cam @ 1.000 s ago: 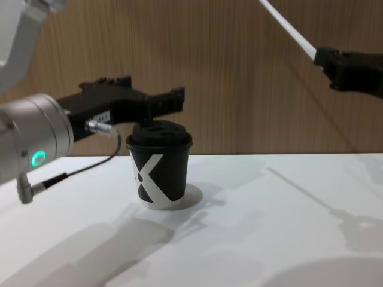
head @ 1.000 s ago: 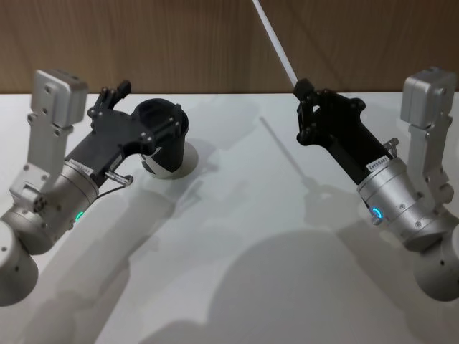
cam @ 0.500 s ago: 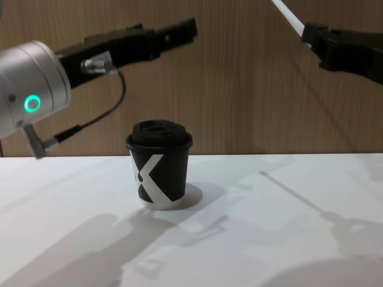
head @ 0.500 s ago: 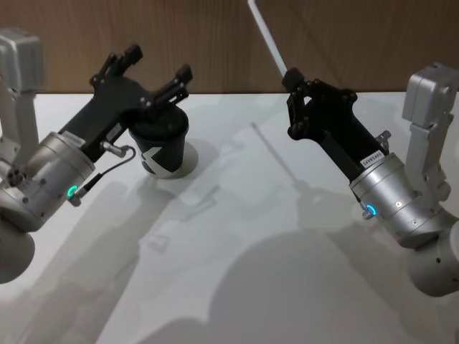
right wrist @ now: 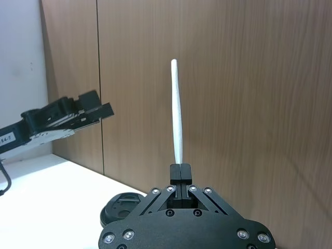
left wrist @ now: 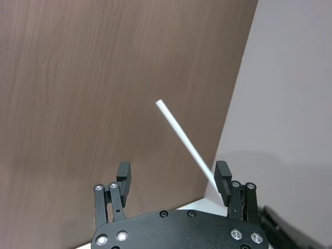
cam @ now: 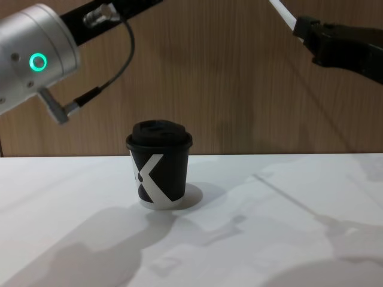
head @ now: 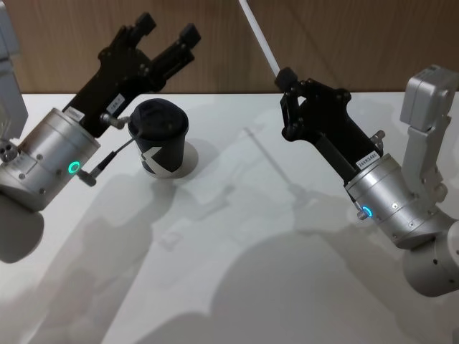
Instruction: Pick up the straw with one hand, pass it to the other hand, and insert it into the cup.
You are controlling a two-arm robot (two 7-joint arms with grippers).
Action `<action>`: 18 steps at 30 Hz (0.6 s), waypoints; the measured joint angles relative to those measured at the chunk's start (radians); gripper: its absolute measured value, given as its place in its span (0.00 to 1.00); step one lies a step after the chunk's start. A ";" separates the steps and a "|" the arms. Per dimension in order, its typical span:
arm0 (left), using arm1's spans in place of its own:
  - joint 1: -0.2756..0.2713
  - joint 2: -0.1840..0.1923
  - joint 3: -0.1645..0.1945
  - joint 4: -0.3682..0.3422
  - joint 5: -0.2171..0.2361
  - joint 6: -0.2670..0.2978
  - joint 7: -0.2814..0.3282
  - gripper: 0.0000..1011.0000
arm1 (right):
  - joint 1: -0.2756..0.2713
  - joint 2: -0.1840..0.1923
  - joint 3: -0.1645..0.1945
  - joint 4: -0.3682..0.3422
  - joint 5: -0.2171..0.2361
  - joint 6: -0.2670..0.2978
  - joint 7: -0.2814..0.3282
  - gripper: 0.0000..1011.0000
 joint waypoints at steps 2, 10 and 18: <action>-0.008 -0.006 0.000 0.007 -0.019 0.005 -0.011 0.99 | 0.000 0.001 -0.002 0.000 0.002 -0.003 0.001 0.00; -0.048 -0.042 0.013 0.042 -0.097 0.031 -0.048 0.99 | 0.001 0.002 -0.005 0.001 0.006 -0.008 0.004 0.00; -0.085 -0.079 0.029 0.077 -0.156 0.056 -0.061 0.99 | 0.001 0.003 -0.007 0.001 0.008 -0.011 0.005 0.00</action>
